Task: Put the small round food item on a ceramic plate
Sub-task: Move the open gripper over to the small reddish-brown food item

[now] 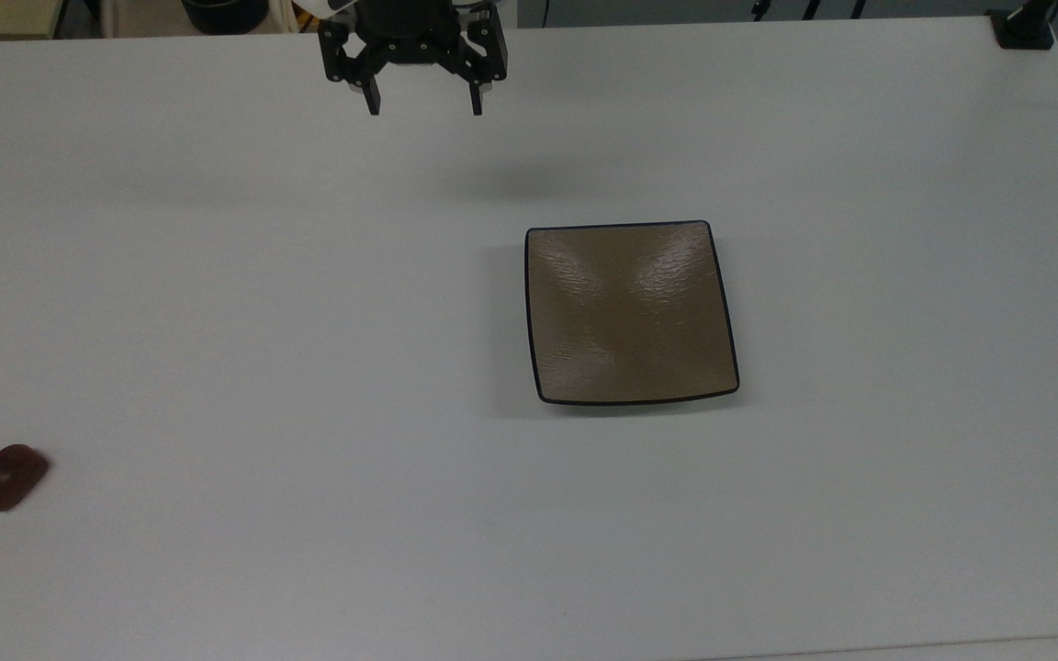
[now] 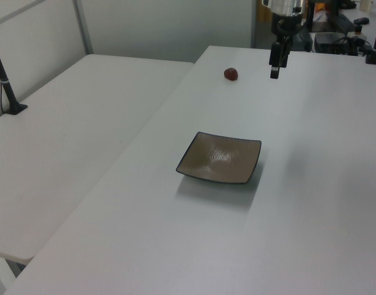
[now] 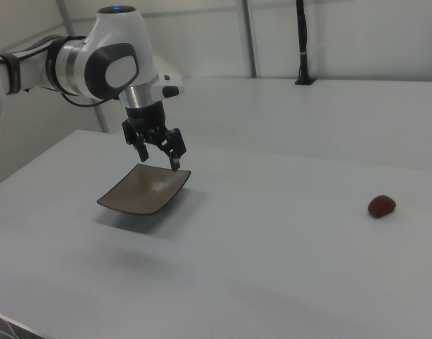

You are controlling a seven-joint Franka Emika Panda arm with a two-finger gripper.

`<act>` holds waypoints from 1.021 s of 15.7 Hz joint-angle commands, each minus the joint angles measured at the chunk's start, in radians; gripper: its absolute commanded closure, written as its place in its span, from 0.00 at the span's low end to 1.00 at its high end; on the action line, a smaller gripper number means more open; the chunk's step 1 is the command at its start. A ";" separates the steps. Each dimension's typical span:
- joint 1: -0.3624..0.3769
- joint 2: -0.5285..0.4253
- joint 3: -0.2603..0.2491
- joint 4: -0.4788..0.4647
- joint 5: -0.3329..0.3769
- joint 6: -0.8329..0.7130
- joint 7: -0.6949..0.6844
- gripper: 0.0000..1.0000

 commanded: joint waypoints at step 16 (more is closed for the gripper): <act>-0.141 0.306 -0.084 0.248 -0.043 0.305 0.022 0.00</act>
